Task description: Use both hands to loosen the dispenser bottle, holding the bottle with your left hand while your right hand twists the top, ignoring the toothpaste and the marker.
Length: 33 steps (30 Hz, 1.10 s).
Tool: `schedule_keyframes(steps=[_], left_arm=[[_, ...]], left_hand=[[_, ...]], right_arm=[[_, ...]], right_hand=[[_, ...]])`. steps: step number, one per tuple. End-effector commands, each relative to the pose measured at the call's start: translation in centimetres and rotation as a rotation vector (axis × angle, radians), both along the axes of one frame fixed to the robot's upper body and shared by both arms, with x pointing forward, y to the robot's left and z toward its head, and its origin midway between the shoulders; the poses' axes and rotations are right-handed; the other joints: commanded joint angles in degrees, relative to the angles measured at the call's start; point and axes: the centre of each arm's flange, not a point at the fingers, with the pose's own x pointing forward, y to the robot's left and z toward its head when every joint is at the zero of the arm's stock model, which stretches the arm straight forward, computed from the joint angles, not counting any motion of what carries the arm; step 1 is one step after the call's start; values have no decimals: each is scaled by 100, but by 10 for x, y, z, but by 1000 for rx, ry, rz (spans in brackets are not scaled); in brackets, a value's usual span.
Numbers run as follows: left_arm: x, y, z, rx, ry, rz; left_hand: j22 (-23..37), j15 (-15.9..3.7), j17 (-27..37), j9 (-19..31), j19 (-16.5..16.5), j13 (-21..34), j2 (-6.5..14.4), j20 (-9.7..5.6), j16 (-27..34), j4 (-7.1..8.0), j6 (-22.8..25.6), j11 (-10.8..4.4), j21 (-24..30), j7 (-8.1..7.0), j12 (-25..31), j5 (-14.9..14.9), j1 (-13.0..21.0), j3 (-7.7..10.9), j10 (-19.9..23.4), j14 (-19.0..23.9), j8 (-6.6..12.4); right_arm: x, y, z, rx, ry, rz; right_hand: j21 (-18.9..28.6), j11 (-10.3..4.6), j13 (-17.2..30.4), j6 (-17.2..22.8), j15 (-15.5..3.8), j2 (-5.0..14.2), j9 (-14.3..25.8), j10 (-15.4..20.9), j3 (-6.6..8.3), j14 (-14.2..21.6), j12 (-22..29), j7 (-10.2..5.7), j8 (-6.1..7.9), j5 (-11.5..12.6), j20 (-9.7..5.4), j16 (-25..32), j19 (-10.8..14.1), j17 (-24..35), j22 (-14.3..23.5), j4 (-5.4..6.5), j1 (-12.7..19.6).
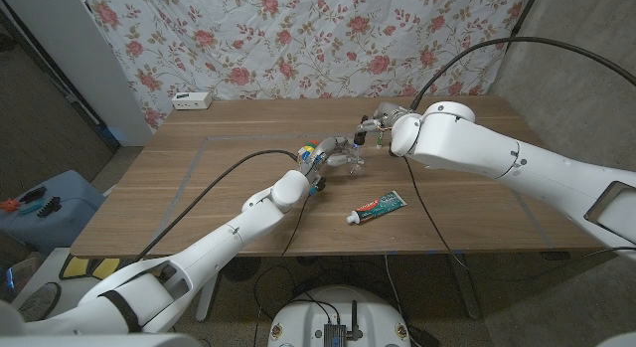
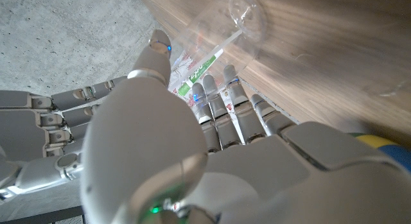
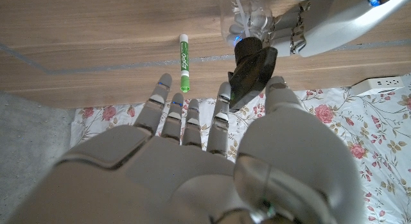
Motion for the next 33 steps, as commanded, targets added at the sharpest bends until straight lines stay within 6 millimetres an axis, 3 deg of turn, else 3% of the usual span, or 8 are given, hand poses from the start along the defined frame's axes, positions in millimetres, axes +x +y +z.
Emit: schedule_keyframes(steps=[1,9,15,23,33], left_arm=[[1,0,0,-4,0,-2],[2,0,-1,-4,1,-8],[3,-1,-1,-3,3,-8],[4,-3,1,0,4,-10],[6,-5,2,4,5,-16]], left_hand=[[0,-569,11,16,1,838,738,-187,13,351,351,-364,-12,-149,28,49,-415,372,438,134,33],[0,-564,11,15,2,838,736,-183,11,349,343,-361,-12,-143,26,49,-424,373,439,136,25],[0,-561,5,15,1,838,743,-183,6,355,336,-368,-12,-144,25,52,-438,380,441,143,19],[0,-562,8,14,1,837,755,-181,5,360,354,-361,-13,-144,27,54,-452,384,454,141,20],[1,-565,6,14,0,839,756,-182,0,360,351,-366,-13,-147,23,55,-470,388,449,145,12]], right_arm=[[1,1,1,-5,0,-9],[0,1,3,-3,-6,-5],[-1,0,4,-1,-13,-2],[1,-2,4,8,-9,23],[7,-8,2,52,-23,55]], right_hand=[[24,-17,15,55,-28,36,23,23,55,23,32,-42,45,26,1,6,51,17,12,-96,133],[20,-44,16,91,-72,135,14,33,181,38,35,-122,53,17,-25,8,70,16,11,-249,379],[9,-74,16,134,-103,184,8,56,277,61,42,-274,64,-6,-51,11,60,12,11,-363,592],[3,-177,17,131,-188,263,0,50,419,72,35,-420,54,-36,-93,11,48,12,11,-447,898],[1,-330,19,212,-293,336,-3,86,553,90,45,-840,76,-70,-160,20,35,18,11,-457,1227]])
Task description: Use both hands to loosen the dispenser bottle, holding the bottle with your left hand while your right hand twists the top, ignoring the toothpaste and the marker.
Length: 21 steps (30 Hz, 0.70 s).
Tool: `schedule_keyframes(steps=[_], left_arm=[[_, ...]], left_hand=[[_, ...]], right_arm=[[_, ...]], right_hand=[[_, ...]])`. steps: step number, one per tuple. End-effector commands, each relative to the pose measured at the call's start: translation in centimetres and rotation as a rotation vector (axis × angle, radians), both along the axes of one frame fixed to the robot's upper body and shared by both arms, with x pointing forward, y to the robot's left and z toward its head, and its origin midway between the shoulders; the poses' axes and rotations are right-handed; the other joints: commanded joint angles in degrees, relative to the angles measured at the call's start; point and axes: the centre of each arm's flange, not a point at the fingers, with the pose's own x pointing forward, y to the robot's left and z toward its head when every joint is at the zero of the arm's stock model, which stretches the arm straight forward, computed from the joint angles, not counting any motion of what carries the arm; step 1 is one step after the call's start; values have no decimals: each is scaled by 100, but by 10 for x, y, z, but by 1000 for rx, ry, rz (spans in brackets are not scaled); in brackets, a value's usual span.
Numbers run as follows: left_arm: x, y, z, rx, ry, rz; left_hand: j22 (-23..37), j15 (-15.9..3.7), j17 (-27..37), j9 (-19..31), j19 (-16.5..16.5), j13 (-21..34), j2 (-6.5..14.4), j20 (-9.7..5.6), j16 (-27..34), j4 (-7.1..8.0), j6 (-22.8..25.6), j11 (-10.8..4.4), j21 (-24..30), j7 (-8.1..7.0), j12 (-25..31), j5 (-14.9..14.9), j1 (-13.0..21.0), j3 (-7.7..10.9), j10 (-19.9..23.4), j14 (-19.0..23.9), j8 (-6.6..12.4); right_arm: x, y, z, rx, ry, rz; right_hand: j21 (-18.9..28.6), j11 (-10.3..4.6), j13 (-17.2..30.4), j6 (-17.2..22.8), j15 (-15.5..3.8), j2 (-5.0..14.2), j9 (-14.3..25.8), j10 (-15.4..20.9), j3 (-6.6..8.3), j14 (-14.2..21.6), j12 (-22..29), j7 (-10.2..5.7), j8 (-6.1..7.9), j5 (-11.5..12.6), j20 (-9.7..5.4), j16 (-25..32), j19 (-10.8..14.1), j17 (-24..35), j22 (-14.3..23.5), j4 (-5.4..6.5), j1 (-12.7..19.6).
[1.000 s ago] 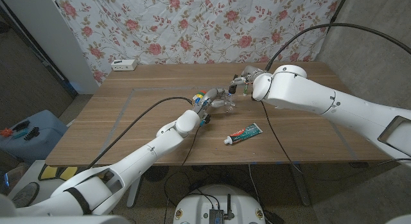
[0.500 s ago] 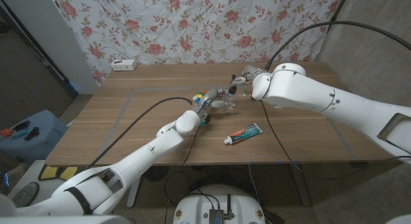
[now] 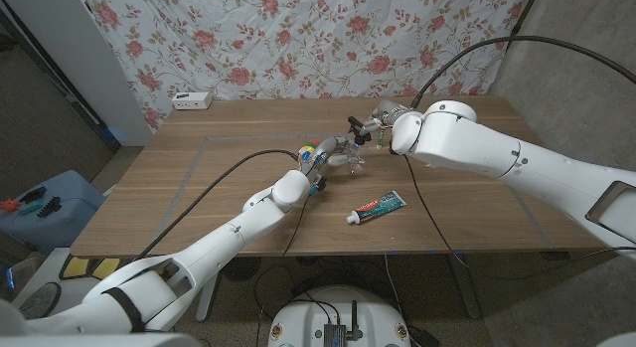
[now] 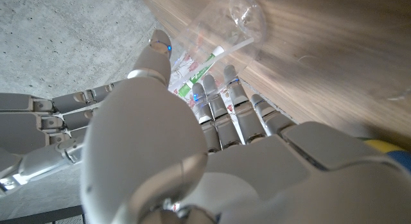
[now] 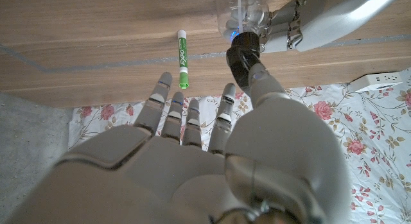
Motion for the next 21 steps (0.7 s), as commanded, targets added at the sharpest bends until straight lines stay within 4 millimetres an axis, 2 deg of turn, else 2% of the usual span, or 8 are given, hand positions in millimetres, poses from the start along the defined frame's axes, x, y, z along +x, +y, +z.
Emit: schedule_keyframes(steps=[1,3,8,12,16,21], left_arm=[[2,-2,1,4,3,-4],[1,-2,1,3,4,1],[1,-2,1,2,2,0],[0,-2,1,-1,4,5],[-1,-2,0,-1,4,1],[-1,-3,0,-1,6,4]], left_hand=[[1,-581,9,8,2,839,756,-185,44,358,347,-364,-12,-144,41,25,-470,389,451,131,18],[1,-576,17,8,1,837,763,-181,48,361,345,-367,-12,-142,39,24,-473,386,452,126,16],[1,-569,10,7,0,839,759,-178,41,359,356,-359,-13,-148,38,26,-482,391,452,129,17],[1,-576,1,7,0,840,760,-183,32,357,355,-364,-13,-144,43,29,-485,400,464,127,13],[1,-572,-1,7,-4,840,761,-176,31,354,345,-357,-14,-142,41,30,-486,404,460,130,6],[1,-575,-2,6,-2,842,759,-179,28,354,342,-371,-14,-141,39,30,-495,404,458,129,2]], right_arm=[[5,-6,-2,43,-16,38],[6,-8,-2,56,-22,47],[8,-10,-4,74,-27,56],[9,-11,-4,88,-32,66],[10,-14,-5,101,-35,74],[11,-16,-6,120,-42,84]], right_hand=[[3,-88,20,80,-72,21,14,51,89,36,23,-133,55,-18,-45,22,7,18,11,5,136],[4,-126,20,119,-89,28,14,72,105,46,30,-179,70,-21,-52,26,8,20,11,4,181],[4,-173,21,294,-120,37,14,130,138,62,44,-460,131,-39,-72,36,3,27,11,19,313],[1,-194,22,343,-133,51,14,140,150,65,45,-515,147,-43,-82,40,-9,31,11,25,354],[1,-237,22,452,-179,73,14,163,160,76,47,-635,184,-54,-90,50,-16,40,11,42,402],[0,-278,23,589,-204,92,14,193,173,81,53,-684,231,-62,-92,57,-25,47,11,45,457]])
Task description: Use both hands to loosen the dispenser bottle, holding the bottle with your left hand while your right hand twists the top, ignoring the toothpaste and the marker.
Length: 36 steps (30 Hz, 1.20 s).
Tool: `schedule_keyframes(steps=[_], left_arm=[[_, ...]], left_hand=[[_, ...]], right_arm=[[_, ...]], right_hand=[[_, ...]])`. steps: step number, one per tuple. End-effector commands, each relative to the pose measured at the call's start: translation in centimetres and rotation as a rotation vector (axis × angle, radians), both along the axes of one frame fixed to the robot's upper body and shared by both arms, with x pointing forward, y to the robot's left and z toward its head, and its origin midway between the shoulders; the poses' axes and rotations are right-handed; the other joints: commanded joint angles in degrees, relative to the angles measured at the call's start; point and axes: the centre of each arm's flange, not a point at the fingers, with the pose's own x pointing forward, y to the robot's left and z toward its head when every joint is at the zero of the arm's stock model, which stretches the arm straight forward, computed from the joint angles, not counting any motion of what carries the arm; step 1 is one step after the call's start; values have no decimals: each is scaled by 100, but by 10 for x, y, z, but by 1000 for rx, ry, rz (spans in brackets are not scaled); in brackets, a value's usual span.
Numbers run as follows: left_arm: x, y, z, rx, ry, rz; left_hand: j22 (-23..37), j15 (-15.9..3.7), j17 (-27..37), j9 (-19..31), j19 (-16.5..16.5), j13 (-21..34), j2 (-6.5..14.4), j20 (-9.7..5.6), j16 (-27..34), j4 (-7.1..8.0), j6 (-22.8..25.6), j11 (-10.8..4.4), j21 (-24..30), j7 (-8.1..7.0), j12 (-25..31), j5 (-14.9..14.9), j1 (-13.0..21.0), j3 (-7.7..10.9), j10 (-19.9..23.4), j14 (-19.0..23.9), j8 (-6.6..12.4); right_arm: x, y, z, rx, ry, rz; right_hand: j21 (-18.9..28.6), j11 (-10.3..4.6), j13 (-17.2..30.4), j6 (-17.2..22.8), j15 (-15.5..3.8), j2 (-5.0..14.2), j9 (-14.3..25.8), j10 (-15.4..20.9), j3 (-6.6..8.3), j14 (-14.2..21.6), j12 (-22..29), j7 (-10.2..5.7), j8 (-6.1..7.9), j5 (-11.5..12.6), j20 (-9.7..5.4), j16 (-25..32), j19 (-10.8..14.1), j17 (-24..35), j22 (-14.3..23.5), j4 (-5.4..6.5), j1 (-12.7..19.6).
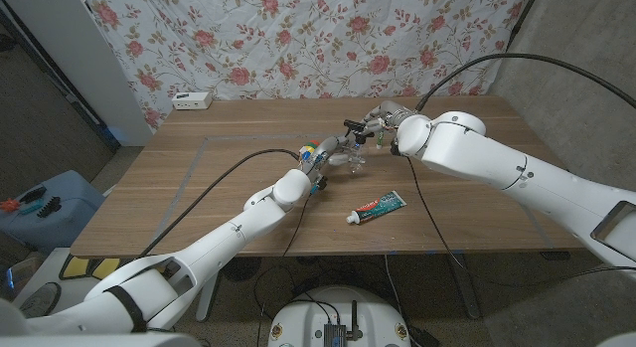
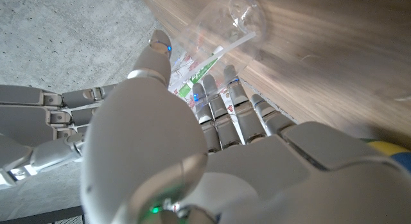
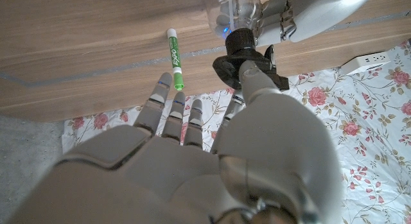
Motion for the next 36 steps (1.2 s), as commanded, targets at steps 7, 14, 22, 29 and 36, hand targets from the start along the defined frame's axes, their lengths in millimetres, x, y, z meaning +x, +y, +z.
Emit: schedule_keyframes(steps=[7,14,22,29,36], left_arm=[[-1,0,-1,-1,3,3],[0,-1,-1,-2,4,-2],[1,0,-1,-4,5,-1],[1,1,-1,-6,4,-5],[1,1,-1,-8,3,-4]], left_hand=[[1,-585,26,8,2,843,758,-175,7,355,355,-380,-12,-146,24,43,-511,406,460,116,29],[1,-585,36,8,-1,840,768,-169,10,356,350,-377,-13,-142,24,42,-517,405,469,106,22],[2,-579,30,8,2,843,763,-172,4,350,354,-377,-11,-137,22,44,-523,409,464,108,18],[2,-580,34,8,1,845,763,-167,10,343,366,-371,-12,-130,23,44,-523,410,466,119,17],[2,-581,35,7,5,844,760,-167,7,342,365,-370,-11,-150,26,43,-532,411,477,115,11]], right_arm=[[4,-8,-4,59,-24,37],[4,-10,-4,78,-32,53],[6,-11,-4,93,-42,70],[7,-9,-4,89,-42,72],[5,-9,-2,84,-43,66]], right_hand=[[-2,-125,24,209,-81,44,11,66,72,19,58,-51,81,-21,-44,43,15,40,11,-18,161],[-3,-216,25,309,-129,70,6,84,134,14,55,-57,106,-16,-61,46,-3,44,11,-56,337],[-6,-353,25,400,-193,106,0,105,204,9,53,-58,124,-4,-97,53,-33,52,11,-68,538],[-13,-362,26,465,-214,116,-3,114,225,13,51,-58,139,1,-145,61,-66,57,10,-60,624],[-4,-359,28,308,-210,86,-23,86,214,6,35,-43,47,-4,-155,68,-67,66,11,-36,688]])
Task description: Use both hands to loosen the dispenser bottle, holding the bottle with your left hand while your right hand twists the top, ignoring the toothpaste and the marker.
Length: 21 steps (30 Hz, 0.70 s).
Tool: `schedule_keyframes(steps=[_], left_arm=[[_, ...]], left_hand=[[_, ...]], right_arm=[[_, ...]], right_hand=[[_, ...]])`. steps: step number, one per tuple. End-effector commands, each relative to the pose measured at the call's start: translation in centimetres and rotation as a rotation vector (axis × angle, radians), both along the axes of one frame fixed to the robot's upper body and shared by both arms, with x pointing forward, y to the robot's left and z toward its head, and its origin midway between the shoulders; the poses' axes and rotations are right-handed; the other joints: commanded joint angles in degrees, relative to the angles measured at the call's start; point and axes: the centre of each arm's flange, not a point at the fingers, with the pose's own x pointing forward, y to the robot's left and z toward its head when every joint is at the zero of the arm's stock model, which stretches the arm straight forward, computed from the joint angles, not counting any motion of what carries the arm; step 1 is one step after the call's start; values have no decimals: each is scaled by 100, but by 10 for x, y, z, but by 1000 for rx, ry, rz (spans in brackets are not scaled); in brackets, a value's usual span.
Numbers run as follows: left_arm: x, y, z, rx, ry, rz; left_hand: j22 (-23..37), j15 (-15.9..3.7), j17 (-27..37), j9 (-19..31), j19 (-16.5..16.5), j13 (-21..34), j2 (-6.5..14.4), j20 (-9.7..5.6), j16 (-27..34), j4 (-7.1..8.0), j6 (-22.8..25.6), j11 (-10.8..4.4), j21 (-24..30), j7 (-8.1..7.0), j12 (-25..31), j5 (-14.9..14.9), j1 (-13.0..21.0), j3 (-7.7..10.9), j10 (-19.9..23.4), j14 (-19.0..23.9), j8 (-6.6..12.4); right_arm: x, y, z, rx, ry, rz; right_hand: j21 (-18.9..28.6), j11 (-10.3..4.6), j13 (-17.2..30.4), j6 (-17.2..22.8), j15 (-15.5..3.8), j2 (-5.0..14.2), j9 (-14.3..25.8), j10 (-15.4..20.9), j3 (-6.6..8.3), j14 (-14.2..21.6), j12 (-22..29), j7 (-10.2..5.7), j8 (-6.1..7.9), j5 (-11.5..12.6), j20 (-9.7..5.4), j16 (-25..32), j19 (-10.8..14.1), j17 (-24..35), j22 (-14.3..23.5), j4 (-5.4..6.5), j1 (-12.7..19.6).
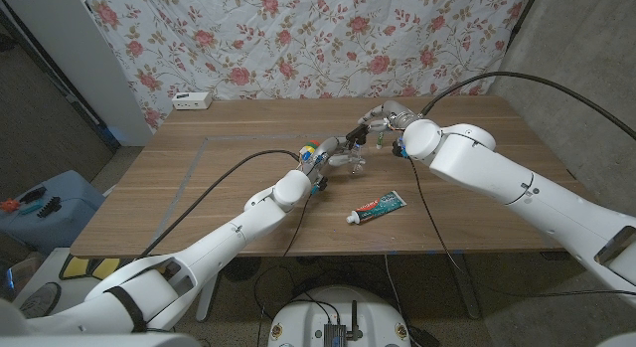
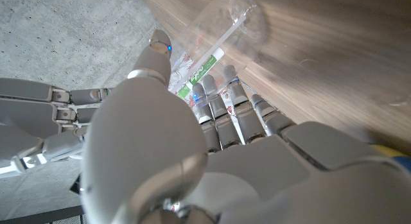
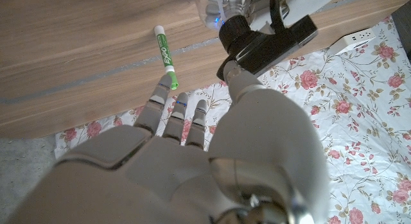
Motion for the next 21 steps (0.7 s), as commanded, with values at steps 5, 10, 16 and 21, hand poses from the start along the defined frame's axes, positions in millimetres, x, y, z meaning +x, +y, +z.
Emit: schedule_keyframes(steps=[5,10,16,21], left_arm=[[1,1,1,-5,-4,3],[1,2,2,-4,-9,-3],[1,3,2,-3,-9,-2],[1,3,3,0,-9,-3]], left_hand=[[2,-569,33,5,5,842,766,-164,43,357,367,-374,-11,-141,29,27,-541,399,463,100,11],[2,-581,37,5,3,842,766,-161,47,355,374,-378,-11,-145,25,25,-544,397,457,104,11],[2,-575,39,5,-2,838,768,-157,44,348,365,-375,-13,-143,24,25,-540,401,463,96,4],[2,-576,39,5,1,837,764,-162,44,344,375,-373,-12,-143,25,25,-539,401,470,99,5]], right_arm=[[-4,1,4,-18,-4,-6],[-9,0,7,-17,-4,-18],[-14,-2,9,-19,-3,-30],[-18,-5,10,1,-7,-34]], right_hand=[[3,14,30,-329,-29,-33,-18,5,-13,4,32,30,-171,6,-30,31,-2,21,11,49,79],[1,32,31,-521,-16,-48,-38,-12,-41,-13,26,32,-278,-2,-28,32,-15,28,11,71,85],[4,59,32,-718,0,-66,-56,-6,-94,-18,29,33,-384,-15,-11,38,-20,36,11,116,40],[16,191,34,-971,88,-131,-67,-11,-323,-19,28,43,-497,-39,58,47,12,51,12,312,-358]])
